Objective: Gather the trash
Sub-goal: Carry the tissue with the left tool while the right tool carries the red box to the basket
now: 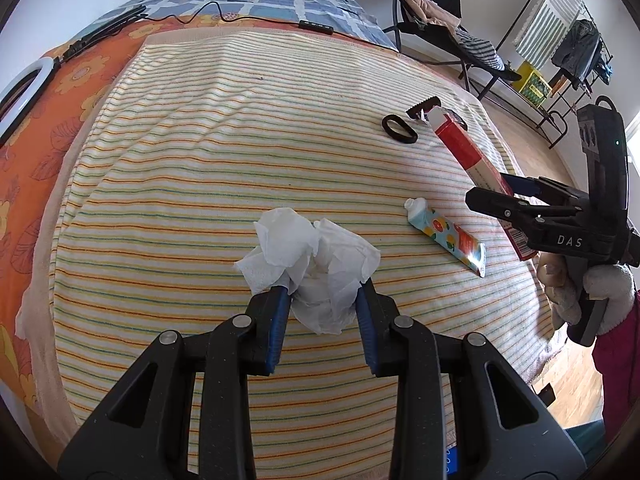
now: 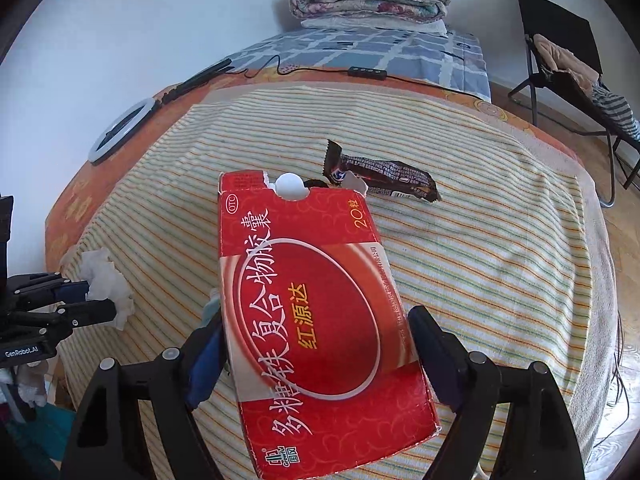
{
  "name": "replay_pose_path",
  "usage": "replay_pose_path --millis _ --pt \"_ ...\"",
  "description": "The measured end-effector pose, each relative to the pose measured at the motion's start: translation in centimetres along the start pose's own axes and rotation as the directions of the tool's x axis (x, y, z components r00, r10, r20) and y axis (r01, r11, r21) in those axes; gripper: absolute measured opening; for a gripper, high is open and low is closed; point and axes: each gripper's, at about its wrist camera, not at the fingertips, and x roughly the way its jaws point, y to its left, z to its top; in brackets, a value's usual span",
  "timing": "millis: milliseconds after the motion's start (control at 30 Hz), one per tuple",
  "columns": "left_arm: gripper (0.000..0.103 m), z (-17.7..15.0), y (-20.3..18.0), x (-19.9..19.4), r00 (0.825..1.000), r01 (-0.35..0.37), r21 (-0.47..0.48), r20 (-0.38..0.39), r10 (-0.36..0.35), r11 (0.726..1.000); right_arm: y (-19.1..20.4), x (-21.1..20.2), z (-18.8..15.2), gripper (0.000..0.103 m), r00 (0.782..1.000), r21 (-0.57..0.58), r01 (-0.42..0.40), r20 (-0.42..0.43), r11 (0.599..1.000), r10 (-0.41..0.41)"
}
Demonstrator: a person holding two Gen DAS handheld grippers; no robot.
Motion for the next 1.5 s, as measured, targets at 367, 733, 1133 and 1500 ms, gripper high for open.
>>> replay_pose_path --millis 367,733,1133,1500 --pt "0.031 -1.7 -0.9 -3.2 0.999 -0.002 0.040 0.038 0.001 0.999 2.6 -5.1 -1.5 0.086 0.998 -0.024 0.025 0.055 0.999 -0.024" --pt "0.031 -5.1 -1.8 -7.8 0.998 0.010 0.092 0.066 -0.016 0.996 6.2 -11.0 -5.8 0.087 0.997 -0.008 0.007 0.075 1.000 -0.006" --pt "0.031 -10.6 -3.1 -11.4 0.997 0.019 0.155 0.071 -0.030 0.988 10.1 -15.2 -12.5 0.087 0.996 -0.028 0.009 0.091 1.000 -0.007" --pt "0.031 -15.7 -3.1 -11.1 1.000 0.024 0.174 0.012 -0.027 0.984 12.9 -15.3 -18.0 0.087 0.999 -0.048 -0.005 0.042 0.999 0.007"
